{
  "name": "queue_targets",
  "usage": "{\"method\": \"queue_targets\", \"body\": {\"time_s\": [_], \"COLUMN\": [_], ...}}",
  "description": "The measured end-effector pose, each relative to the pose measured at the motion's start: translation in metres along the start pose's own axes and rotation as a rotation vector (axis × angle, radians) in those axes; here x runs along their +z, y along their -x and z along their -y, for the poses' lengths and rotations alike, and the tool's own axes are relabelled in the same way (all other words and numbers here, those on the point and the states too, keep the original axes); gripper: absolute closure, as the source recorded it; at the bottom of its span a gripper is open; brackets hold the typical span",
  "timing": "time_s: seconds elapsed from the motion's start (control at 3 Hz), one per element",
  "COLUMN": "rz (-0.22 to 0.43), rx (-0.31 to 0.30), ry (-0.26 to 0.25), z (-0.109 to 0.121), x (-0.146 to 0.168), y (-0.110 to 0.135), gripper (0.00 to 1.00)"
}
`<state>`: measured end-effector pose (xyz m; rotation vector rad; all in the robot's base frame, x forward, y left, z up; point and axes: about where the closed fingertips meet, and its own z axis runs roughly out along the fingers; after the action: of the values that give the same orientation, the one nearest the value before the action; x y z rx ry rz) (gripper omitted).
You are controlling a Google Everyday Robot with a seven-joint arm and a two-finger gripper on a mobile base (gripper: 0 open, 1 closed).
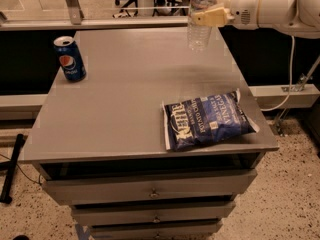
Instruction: Move water bottle near blue chip bag
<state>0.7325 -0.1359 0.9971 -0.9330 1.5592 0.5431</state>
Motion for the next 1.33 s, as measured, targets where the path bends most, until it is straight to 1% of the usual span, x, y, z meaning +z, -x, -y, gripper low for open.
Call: {"method": "queue_targets", "body": {"time_s": [0.33,0.67,1.0,1.33], "rz": [-0.011,-0.014,-0.013,-0.033], "rx": [-0.001,0.018,0.046,0.058], "ry": [0.034,0.075,0.117,0.143], "z": [-0.011,-0.038,-0.073,-0.101], "x": [0.0,-0.014,-0.029,-0.042], "y": [-0.001,0.001,0.002,-0.012], "gripper": [1.0,1.0,1.0,1.0]}}
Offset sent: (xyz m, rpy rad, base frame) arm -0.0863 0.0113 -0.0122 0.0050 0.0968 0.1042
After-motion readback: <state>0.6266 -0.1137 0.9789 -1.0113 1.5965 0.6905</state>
